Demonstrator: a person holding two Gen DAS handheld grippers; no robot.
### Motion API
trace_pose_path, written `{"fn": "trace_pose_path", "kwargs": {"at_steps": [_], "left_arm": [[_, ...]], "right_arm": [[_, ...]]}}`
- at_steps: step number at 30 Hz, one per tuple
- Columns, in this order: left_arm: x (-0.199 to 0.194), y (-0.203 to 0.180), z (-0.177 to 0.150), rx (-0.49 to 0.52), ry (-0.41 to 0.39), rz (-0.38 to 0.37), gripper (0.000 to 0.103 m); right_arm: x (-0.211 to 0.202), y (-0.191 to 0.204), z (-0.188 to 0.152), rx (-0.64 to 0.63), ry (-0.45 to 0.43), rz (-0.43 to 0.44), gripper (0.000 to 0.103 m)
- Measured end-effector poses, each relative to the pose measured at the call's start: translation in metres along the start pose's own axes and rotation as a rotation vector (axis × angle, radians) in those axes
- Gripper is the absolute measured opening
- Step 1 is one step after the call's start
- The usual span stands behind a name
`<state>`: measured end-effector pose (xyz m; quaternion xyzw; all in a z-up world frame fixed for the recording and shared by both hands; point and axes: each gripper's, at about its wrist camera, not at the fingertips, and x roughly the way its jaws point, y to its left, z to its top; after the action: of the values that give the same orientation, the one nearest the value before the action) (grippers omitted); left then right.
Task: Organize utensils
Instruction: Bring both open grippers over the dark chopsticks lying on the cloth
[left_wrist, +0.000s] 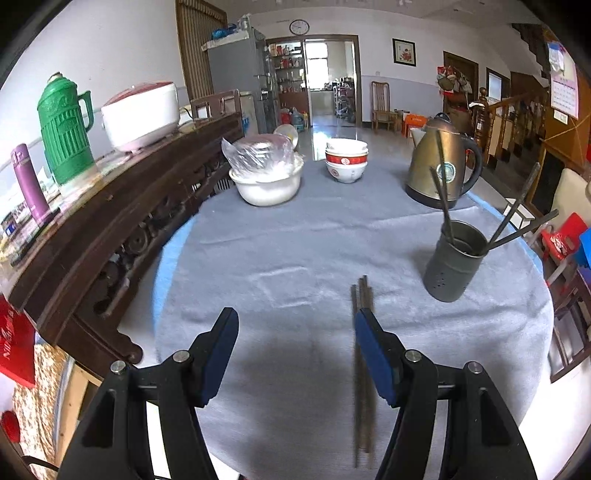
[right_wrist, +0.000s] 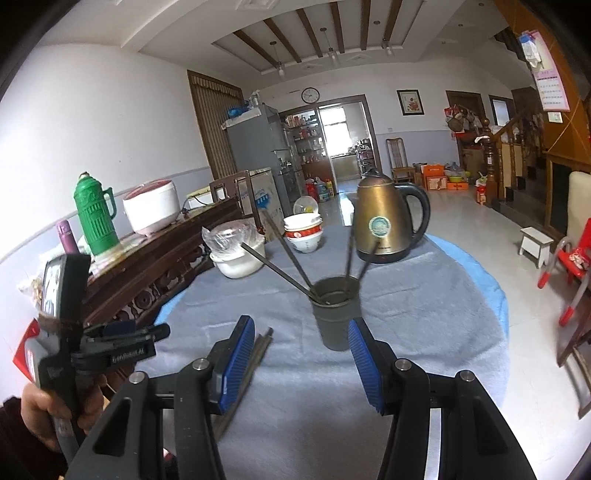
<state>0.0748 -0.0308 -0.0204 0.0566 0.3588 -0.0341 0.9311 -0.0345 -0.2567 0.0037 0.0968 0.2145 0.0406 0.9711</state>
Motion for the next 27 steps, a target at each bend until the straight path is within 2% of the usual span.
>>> {"fn": "trace_pose_path", "kwargs": {"at_steps": [5,10,21,27], "left_arm": [[0.0,0.023,-0.001,0.021,-0.025,0.001,0.067],[0.012,0.054,-0.01,0.012,-0.013,0.005,0.067],[0.033,0.117,-0.028,-0.112,0.025,0.002,0.067],[0.034,0.139,-0.031,-0.132,0.011,0.027,0.067]], "right_arm": [[0.023,0.022,0.002,0.026,0.018,0.03,0.057],[0.045,0.052,-0.002,0.02,0.053,0.04,0.057],[0.076,0.109,-0.008,-0.066,0.137,0.03,0.057],[0.093,0.132,-0.009,-0.101,0.169,0.053,0.057]]}}
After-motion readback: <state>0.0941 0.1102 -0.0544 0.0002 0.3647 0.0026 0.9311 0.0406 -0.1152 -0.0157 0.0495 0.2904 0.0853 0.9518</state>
